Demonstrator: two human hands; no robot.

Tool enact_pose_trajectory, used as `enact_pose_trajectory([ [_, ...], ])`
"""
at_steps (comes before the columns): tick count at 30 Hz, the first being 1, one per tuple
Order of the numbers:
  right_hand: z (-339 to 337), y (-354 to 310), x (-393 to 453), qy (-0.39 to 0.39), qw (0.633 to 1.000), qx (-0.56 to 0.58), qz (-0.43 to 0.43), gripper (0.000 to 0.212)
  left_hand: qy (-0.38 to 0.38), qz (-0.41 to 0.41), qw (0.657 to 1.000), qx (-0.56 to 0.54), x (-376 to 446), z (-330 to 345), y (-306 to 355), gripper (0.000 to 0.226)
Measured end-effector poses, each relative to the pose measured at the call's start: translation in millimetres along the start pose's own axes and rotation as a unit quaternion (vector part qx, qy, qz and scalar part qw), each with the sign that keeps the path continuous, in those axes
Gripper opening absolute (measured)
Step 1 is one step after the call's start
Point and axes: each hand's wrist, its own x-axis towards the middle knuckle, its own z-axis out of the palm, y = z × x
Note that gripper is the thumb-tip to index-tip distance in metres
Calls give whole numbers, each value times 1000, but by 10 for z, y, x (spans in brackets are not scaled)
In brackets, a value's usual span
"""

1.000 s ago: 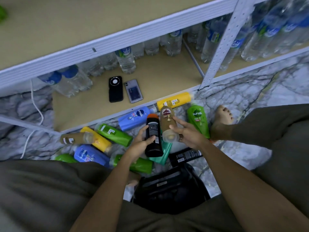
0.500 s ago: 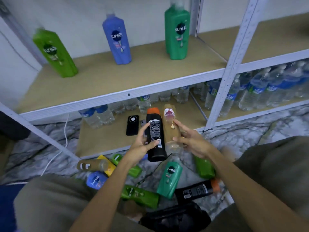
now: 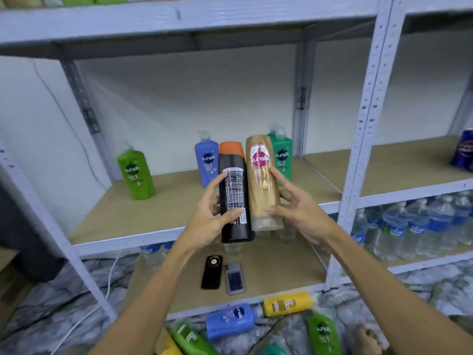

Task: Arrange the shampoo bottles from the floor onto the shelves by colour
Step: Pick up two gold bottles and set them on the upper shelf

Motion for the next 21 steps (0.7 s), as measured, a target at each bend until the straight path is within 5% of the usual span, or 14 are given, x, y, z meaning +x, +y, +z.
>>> enact_pose_trajectory([
  [21,199,-2477,1625,17,936,-169,-308,91,136,307,924,182,1392,-801,2465,78],
])
